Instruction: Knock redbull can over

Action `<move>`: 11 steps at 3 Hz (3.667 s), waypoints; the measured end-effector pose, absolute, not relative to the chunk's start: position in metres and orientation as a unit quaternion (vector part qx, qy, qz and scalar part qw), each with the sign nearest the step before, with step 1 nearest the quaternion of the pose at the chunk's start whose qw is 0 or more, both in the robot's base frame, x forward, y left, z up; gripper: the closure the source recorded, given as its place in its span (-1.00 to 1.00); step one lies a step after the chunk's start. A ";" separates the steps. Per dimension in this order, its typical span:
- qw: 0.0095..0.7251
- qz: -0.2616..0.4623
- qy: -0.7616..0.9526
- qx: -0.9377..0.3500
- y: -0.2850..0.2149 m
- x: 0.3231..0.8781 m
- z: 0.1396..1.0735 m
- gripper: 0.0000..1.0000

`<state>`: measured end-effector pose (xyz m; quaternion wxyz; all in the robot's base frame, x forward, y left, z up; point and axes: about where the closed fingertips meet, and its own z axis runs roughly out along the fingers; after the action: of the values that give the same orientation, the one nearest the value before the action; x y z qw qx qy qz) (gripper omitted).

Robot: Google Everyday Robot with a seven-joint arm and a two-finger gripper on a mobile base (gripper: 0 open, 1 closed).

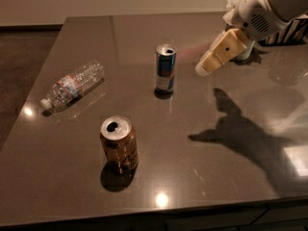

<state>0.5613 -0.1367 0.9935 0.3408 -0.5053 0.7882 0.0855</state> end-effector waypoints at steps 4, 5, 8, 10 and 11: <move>0.362 0.147 0.763 -0.515 -0.054 0.612 0.941 -1.00; 0.360 0.154 0.762 -0.516 -0.049 0.616 0.933 -1.00; 0.351 0.178 0.745 -0.538 -0.030 0.617 0.925 -0.20; 0.288 0.192 0.751 -0.562 -0.038 0.614 0.943 0.74; 0.224 0.155 0.738 -0.617 -0.032 0.591 0.953 1.00</move>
Offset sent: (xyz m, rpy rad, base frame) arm 0.0324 0.0822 -0.0294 0.0963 -0.0090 0.0890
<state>0.5911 -0.0317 0.9532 0.2236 -0.6170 0.7383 0.1554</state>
